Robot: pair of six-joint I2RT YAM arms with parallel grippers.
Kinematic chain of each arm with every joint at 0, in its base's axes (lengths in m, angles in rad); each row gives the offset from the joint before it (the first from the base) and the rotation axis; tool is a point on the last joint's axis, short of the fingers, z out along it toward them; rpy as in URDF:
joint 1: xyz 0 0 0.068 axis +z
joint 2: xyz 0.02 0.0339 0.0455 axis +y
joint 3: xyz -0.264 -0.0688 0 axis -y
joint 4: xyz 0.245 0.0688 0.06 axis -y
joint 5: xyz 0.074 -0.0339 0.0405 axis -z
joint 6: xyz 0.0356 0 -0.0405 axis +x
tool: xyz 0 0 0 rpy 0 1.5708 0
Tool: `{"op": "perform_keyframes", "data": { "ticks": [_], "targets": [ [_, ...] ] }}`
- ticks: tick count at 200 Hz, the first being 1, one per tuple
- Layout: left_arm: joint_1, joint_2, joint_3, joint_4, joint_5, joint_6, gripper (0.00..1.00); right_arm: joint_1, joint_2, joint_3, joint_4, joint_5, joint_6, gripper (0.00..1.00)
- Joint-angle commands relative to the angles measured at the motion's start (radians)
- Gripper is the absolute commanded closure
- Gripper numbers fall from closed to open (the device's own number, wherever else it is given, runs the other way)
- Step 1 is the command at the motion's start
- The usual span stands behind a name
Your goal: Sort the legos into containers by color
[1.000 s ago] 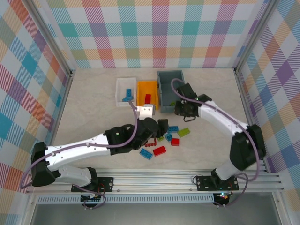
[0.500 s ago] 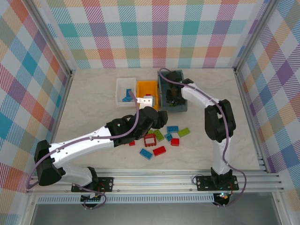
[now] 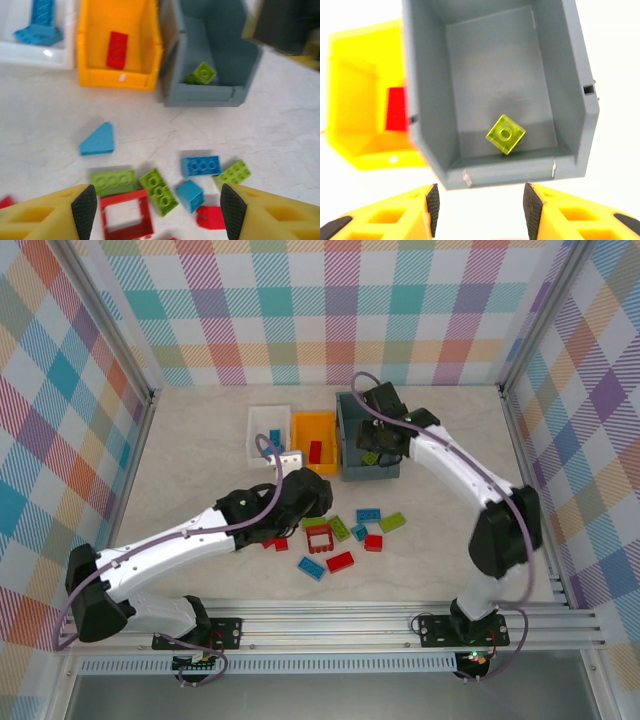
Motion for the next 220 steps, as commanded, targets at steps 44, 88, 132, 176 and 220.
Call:
{"op": "perform_keyframes", "data": {
  "ticks": [44,88,132,176,220],
  "targets": [
    [0.077,-0.086,-0.203,-0.062,0.189,-0.192,0.44,0.239,-0.533,-0.564,0.255,-0.105,-0.088,0.51],
    [0.078,0.125,-0.227,0.117,0.335,-0.125,0.50,0.350,-0.722,-0.837,0.333,-0.292,0.015,0.49],
    [0.078,0.302,-0.188,0.113,0.306,-0.122,0.59,0.382,-0.792,-0.885,0.301,-0.270,0.068,0.49],
    [0.078,0.381,-0.193,0.163,0.288,-0.116,0.71,0.383,-0.767,-0.867,0.310,-0.281,0.060,0.50],
    [0.077,0.377,-0.164,0.125,0.264,-0.116,0.99,0.384,-0.753,-0.855,0.326,-0.284,0.077,0.50]
  ]
}}
